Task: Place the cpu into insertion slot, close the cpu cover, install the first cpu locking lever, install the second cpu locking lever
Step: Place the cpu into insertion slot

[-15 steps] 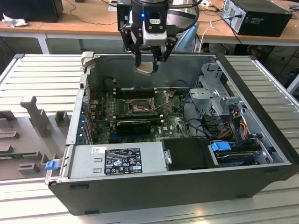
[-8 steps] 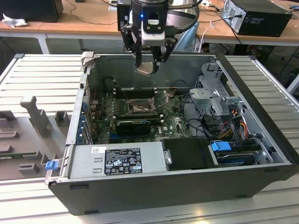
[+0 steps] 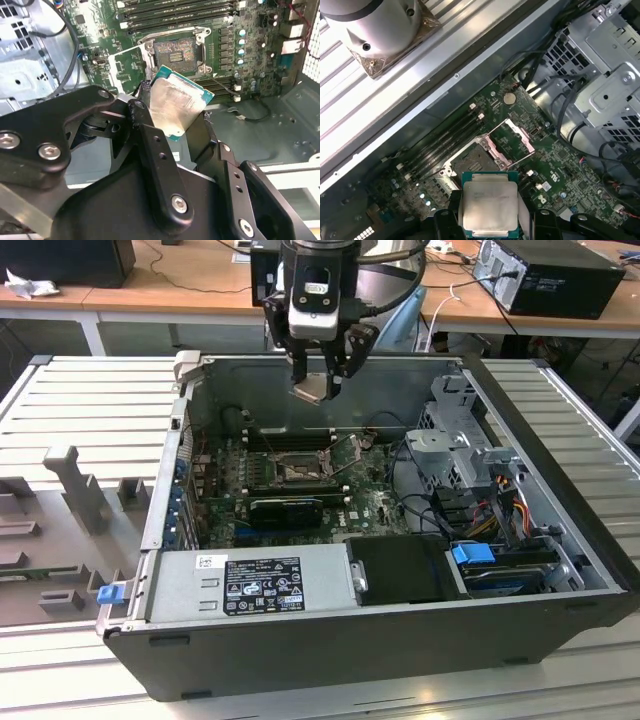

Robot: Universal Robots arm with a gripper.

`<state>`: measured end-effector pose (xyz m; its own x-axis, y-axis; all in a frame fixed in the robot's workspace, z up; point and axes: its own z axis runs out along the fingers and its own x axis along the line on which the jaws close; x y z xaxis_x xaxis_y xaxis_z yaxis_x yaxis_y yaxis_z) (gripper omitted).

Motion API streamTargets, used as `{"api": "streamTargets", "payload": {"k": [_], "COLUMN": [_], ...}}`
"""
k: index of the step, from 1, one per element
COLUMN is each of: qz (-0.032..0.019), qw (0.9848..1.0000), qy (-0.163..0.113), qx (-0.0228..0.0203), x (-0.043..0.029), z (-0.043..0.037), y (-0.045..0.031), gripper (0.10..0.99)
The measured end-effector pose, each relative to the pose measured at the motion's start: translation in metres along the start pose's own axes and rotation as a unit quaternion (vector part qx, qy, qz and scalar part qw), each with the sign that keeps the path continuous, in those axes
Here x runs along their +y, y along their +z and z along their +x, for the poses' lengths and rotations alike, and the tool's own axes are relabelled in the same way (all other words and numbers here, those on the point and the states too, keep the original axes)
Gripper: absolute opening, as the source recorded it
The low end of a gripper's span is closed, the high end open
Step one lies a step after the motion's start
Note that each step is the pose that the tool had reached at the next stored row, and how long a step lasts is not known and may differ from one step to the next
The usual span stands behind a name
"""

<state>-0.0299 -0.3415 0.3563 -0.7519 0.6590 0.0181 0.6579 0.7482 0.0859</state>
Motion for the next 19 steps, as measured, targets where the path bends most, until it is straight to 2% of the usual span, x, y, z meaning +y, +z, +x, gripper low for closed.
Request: {"api": "streamTargets", "payload": {"k": [3,4,8,14,19], "qz": [-0.0006,-0.0009,-0.0013,-0.0012,-0.0015], "qw": [0.9993,0.9984,0.9961,0.9947,0.9926], "qy": [0.037,0.057,0.087,0.103,0.121], "qx": [-0.0033,-0.005,-0.0079,-0.0094,-0.011], "x": [-0.0001,-0.0001,-0.0002,-0.0002,-0.0002], "z": [0.0,0.0,-0.0001,0.0,0.0], "y": [0.0011,0.0014,0.0021,0.0025,0.0033], "gripper": [0.529,0.529,0.529,0.529,0.529]}}
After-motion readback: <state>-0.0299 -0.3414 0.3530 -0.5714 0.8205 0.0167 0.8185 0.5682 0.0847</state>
